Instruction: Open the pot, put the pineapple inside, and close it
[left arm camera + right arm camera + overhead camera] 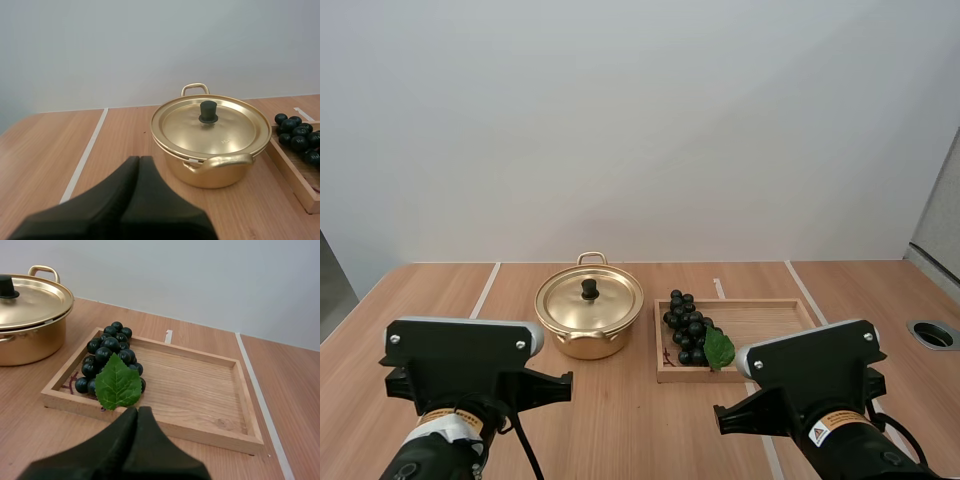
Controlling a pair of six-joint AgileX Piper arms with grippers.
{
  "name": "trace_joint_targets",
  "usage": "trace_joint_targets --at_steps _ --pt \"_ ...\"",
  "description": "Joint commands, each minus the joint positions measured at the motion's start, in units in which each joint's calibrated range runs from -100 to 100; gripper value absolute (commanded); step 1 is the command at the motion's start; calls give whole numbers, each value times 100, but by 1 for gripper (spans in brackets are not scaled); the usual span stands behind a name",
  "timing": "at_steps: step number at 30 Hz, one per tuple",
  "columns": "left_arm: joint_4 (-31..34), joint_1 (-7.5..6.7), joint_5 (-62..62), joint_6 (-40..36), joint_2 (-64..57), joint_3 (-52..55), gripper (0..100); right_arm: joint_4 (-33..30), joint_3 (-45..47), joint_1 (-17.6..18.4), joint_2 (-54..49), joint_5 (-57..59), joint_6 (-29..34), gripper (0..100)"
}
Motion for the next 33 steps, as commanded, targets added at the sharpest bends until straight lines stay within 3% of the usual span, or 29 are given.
trace_joint_targets --at_steps 1,6,18,23,33 --pt "-88 -41 1 -71 -22 17 0 -50 0 -38 -36 12 -67 0" --pt "-77 -84 1 -71 -22 17 0 -39 0 -67 -36 12 -67 0" --pt "-65 -38 -57 -71 -22 17 0 -17 0 -64 -36 -57 -67 0" --pt "-65 -38 -57 -71 -22 17 0 369 0 -64 -36 -254 -67 0" --pt "-65 -38 -57 -71 -22 17 0 568 0 -55 -36 -432 235 0"
